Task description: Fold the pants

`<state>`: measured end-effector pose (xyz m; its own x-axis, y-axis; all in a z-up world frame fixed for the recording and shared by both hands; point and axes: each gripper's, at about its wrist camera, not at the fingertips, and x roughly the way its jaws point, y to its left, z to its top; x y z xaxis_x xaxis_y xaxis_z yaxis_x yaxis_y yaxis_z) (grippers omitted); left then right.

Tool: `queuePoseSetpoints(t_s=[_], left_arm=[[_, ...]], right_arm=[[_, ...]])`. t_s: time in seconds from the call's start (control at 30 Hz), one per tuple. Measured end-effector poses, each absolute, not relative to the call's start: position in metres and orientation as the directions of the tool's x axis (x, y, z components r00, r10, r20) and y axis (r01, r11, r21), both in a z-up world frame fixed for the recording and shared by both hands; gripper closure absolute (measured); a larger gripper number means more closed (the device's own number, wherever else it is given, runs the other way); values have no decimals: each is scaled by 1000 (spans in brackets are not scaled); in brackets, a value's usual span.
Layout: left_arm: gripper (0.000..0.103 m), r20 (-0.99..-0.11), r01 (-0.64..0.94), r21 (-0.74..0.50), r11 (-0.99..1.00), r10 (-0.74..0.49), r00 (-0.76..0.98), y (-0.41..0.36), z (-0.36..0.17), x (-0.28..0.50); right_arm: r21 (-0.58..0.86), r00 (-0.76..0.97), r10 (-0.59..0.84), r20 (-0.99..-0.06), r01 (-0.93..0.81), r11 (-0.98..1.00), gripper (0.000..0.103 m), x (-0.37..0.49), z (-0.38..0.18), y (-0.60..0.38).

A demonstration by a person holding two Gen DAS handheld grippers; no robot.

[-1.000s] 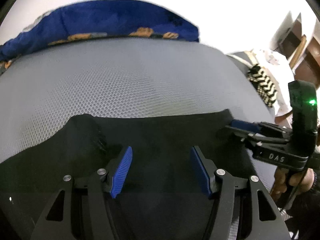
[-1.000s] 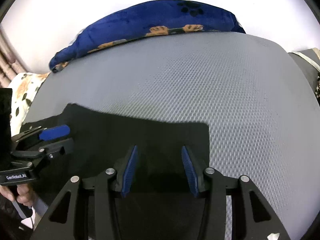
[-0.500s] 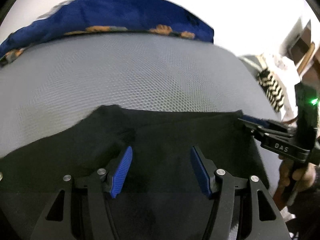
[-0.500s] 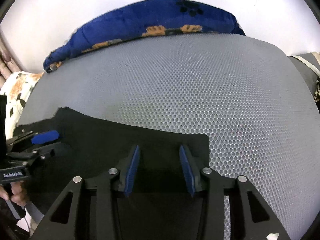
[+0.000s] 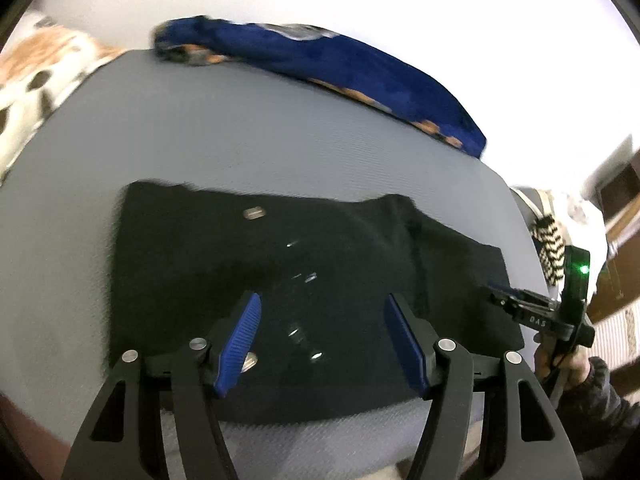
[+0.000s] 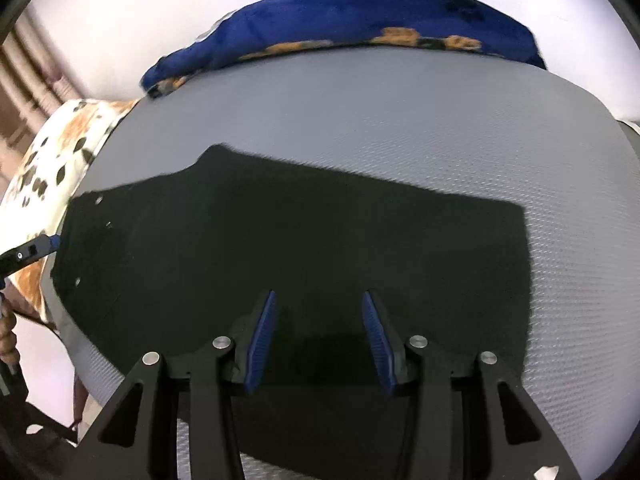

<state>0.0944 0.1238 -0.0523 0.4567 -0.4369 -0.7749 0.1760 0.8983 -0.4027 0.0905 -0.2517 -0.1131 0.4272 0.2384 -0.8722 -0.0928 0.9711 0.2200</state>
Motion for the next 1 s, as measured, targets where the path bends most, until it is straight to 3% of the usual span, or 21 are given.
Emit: queuePoseSetpoints(t_s=[0.13,0.37,0.53,1.0], left_arm=[[38,-755,96,-511,854,-499,426,161,-61,76],[38,-757,-34,-593,805,-542,365,195,-89,61],[38,-708,-98,-680,727,-617,344,207,-110,60],[38,-681,-219,-728,649,-650,337,240,-144,66]], right_arm=[[239,419,256,-871,-93,966,57,86,-114,-238],[284,415,286,-864,-69,956,53,79,-114,-227],[296,405,287,-868,-43,954,52,75,-118,-223],[279,401,261,-878,-14,960,51,72,-125,-222]])
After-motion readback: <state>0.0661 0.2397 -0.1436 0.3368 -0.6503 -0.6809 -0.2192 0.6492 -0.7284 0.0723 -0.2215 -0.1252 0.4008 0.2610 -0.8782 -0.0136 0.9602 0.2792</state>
